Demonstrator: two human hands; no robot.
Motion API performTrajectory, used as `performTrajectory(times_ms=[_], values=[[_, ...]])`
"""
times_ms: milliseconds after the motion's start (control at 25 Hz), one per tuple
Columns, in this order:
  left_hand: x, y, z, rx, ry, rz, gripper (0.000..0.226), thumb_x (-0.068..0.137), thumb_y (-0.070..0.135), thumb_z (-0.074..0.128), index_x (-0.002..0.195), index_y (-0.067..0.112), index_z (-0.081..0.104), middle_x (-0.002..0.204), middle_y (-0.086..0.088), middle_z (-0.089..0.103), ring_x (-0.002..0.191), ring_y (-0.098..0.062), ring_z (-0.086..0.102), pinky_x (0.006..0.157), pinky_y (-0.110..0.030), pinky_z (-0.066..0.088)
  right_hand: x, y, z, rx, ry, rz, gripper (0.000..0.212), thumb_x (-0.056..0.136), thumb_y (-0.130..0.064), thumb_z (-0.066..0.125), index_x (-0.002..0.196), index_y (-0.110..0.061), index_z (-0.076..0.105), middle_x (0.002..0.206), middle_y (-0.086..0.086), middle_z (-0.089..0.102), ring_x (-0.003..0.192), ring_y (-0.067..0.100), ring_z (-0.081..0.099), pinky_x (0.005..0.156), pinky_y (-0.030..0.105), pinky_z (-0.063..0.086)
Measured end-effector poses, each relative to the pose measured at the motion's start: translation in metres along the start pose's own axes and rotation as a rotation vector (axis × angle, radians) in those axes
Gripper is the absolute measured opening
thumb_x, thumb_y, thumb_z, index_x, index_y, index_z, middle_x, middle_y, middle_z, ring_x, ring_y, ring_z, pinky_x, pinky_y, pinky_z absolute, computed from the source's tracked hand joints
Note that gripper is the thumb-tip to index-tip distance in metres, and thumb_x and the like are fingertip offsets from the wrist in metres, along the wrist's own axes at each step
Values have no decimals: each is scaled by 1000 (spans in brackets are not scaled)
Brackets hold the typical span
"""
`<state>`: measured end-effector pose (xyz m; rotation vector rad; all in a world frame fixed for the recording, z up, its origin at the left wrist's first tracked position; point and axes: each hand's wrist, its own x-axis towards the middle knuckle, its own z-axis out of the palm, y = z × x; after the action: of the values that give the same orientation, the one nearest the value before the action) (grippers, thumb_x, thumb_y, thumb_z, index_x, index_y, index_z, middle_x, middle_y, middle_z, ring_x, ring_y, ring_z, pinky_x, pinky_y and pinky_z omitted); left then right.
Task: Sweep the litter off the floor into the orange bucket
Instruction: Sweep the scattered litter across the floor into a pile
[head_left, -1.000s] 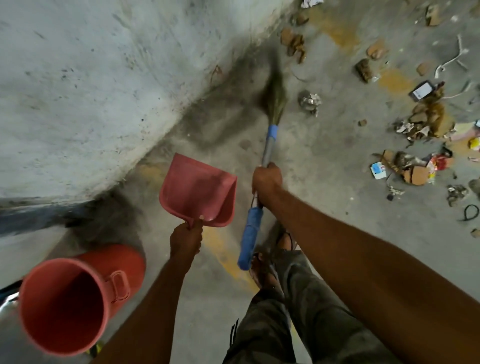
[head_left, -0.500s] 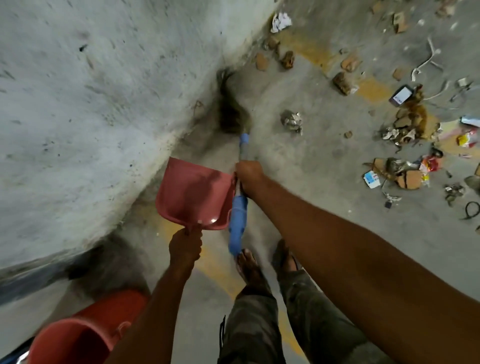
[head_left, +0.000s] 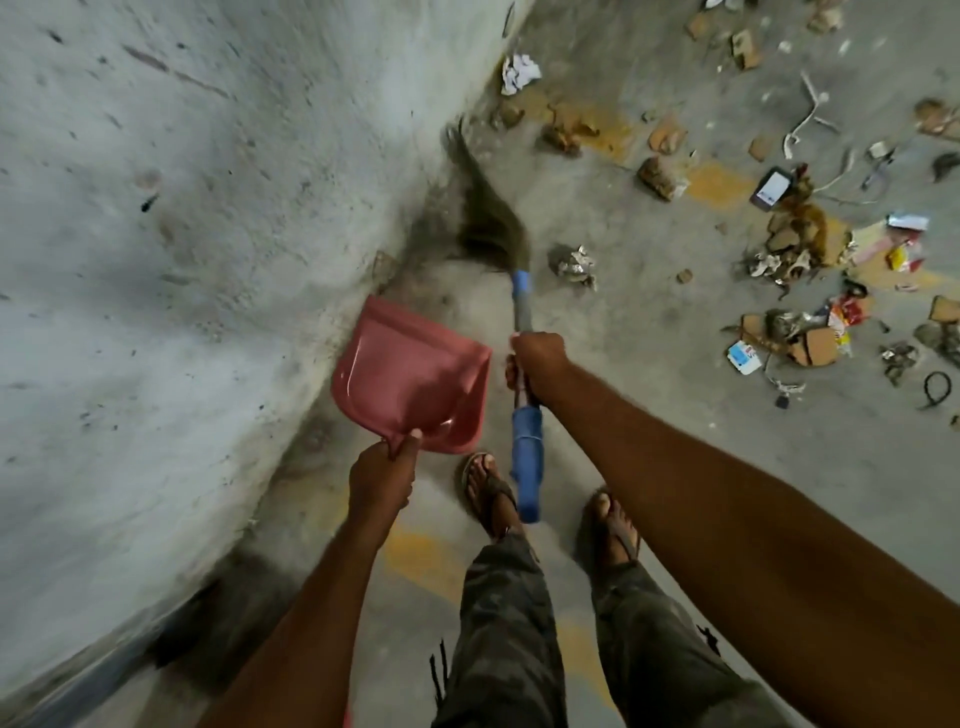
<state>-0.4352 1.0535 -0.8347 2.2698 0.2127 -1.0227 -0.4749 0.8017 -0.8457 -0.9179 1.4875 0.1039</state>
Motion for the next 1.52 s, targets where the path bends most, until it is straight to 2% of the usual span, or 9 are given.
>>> performTrajectory(times_ms=[120, 200, 480, 600, 800, 1080, 1200, 1360, 1520], values=[[34, 31, -9, -2, -25, 62, 50, 90, 59, 64, 68, 14, 62, 51, 0, 56, 47, -24, 51, 53, -32, 43, 5, -1, 8, -4, 241, -81, 20, 82, -24, 52, 96, -11, 55, 85, 22, 68, 69, 40, 69, 62, 49, 61], [48, 48, -9, 37, -44, 97, 53, 87, 63, 63, 67, 14, 62, 53, -2, 58, 48, -24, 53, 56, -34, 45, -24, -1, 2, 75, 271, -151, 19, 87, -26, 51, 101, -14, 56, 77, 13, 63, 60, 33, 65, 53, 43, 58], [48, 74, 5, 185, -159, 96, 57, 79, 64, 63, 70, 8, 62, 53, -7, 57, 39, -24, 49, 50, -29, 41, -61, 17, -50, -42, -62, 46, 12, 99, -11, 56, 106, -4, 62, 68, 11, 56, 40, 18, 50, 39, 24, 41], [36, 72, 15, 268, -170, 91, 52, 87, 57, 66, 69, 8, 62, 54, -7, 58, 38, -24, 51, 46, -26, 40, -46, 36, -94, 27, 109, 156, 13, 98, -12, 58, 104, 0, 62, 66, 11, 57, 41, 20, 51, 39, 26, 43], [1, 64, 53, 261, -169, 85, 49, 85, 58, 65, 69, 12, 59, 56, -6, 56, 38, -20, 49, 43, -23, 37, -42, 73, -160, -148, 383, -45, 35, 96, -28, 58, 128, -13, 61, 98, 18, 71, 72, 35, 71, 60, 44, 62], [-62, 43, 100, 235, -88, 28, 44, 93, 45, 65, 69, 9, 61, 58, -9, 57, 41, -19, 48, 45, -25, 37, -82, 122, -265, -260, -28, 17, 14, 97, -15, 59, 111, -16, 64, 74, 10, 60, 49, 20, 54, 40, 25, 44], [-86, 36, 125, 247, -102, 19, 44, 96, 45, 65, 72, 8, 63, 59, -8, 58, 46, -20, 49, 47, -27, 38, -58, 143, -320, -168, 120, 113, 20, 96, -11, 60, 109, 4, 65, 69, 11, 60, 46, 22, 54, 42, 28, 45], [-107, 52, 162, 239, -152, 58, 50, 89, 57, 64, 82, 9, 70, 69, -8, 64, 59, -24, 56, 59, -32, 45, -46, 139, -357, 27, 386, -12, 24, 96, -14, 57, 113, 1, 63, 71, 11, 58, 45, 23, 55, 42, 29, 47], [-122, 79, 181, 150, -140, 84, 44, 94, 50, 68, 72, 12, 65, 52, -2, 57, 42, -18, 48, 47, -24, 39, -76, 133, -363, 28, 290, -140, 17, 100, -17, 56, 115, -12, 62, 77, 10, 59, 49, 18, 53, 39, 25, 45]])
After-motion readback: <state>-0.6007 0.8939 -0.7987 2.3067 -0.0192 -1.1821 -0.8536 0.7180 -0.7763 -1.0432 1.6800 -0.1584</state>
